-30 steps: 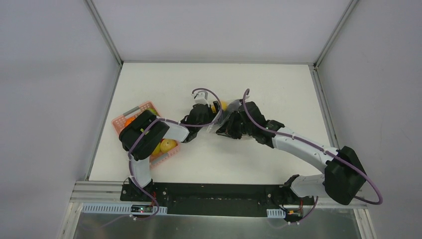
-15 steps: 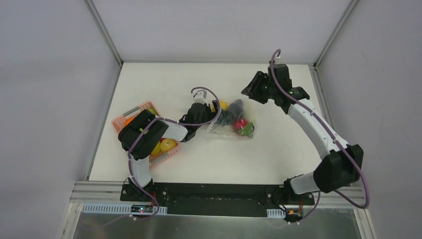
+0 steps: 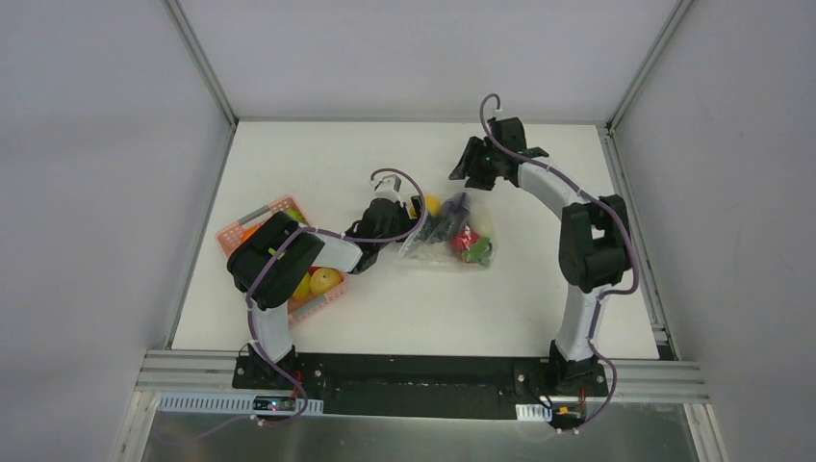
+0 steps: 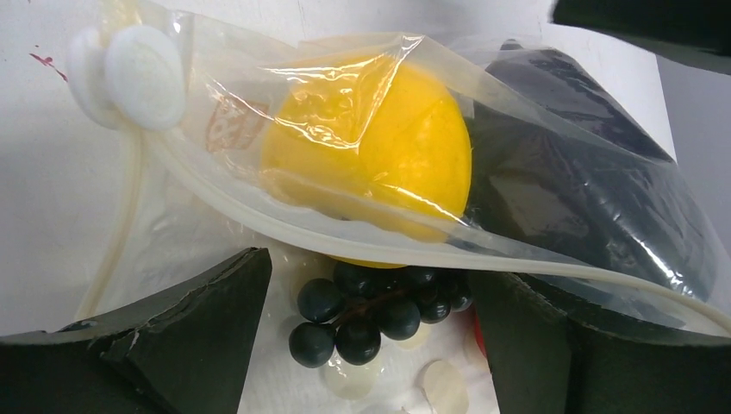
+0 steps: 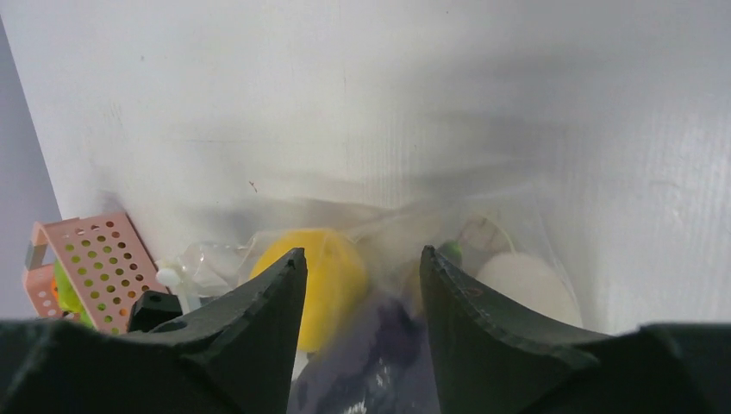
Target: Open the zip-top bag and remove the fake food
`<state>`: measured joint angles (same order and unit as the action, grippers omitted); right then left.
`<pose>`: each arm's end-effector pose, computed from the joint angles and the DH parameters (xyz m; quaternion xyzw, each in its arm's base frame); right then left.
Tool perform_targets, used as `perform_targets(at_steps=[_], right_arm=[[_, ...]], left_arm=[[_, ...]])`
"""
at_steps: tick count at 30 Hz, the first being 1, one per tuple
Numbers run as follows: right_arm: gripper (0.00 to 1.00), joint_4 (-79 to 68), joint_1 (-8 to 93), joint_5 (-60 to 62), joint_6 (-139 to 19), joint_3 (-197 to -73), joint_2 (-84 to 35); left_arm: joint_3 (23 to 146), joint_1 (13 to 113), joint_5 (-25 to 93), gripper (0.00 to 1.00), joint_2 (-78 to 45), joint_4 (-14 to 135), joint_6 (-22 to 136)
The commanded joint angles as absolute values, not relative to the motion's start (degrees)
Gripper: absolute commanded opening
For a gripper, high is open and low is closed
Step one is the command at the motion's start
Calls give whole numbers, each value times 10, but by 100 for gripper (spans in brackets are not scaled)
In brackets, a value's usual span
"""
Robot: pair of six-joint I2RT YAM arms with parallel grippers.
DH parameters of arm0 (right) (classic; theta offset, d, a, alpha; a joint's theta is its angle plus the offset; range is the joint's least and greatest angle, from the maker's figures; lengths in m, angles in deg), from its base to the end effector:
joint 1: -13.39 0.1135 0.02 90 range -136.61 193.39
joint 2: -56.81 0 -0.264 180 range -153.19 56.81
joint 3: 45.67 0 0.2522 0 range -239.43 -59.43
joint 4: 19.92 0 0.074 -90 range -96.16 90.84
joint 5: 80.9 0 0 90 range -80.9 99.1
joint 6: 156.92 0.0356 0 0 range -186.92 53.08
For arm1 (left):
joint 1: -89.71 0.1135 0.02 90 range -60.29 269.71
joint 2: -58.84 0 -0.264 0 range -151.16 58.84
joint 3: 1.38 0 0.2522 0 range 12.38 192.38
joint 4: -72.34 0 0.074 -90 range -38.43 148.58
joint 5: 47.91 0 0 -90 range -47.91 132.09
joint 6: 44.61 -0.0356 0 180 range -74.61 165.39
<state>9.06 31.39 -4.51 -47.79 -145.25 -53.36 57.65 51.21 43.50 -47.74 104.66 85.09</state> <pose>0.4184 0.1448 0.2458 -0.0416 0.8988 0.2363 0.3669 0.2911 -0.2305 0.1516 -0.0158 0.7944 -0.3753 0.4773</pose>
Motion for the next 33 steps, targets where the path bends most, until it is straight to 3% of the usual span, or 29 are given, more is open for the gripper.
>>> perform_targets(at_steps=[1,10,15,20,28,33], right_arm=[[54,65,334,-121,-524,-1496,-583],[51,73,373,-196,-567,-1402,-568],[49,54,373,-207,-559,-1338,-533],[47,51,374,-180,-553,-1318,-512],[45,37,363,-101,-522,-1276,-487],[45,25,351,-65,-508,-1242,-461]], left_arm=[[593,519,422,88,-452,1037,846],[603,524,422,90,-453,1015,832],[615,524,399,87,-462,1007,830],[616,524,378,71,-451,1002,826],[613,524,367,28,-369,886,789],[651,524,355,26,-319,734,757]])
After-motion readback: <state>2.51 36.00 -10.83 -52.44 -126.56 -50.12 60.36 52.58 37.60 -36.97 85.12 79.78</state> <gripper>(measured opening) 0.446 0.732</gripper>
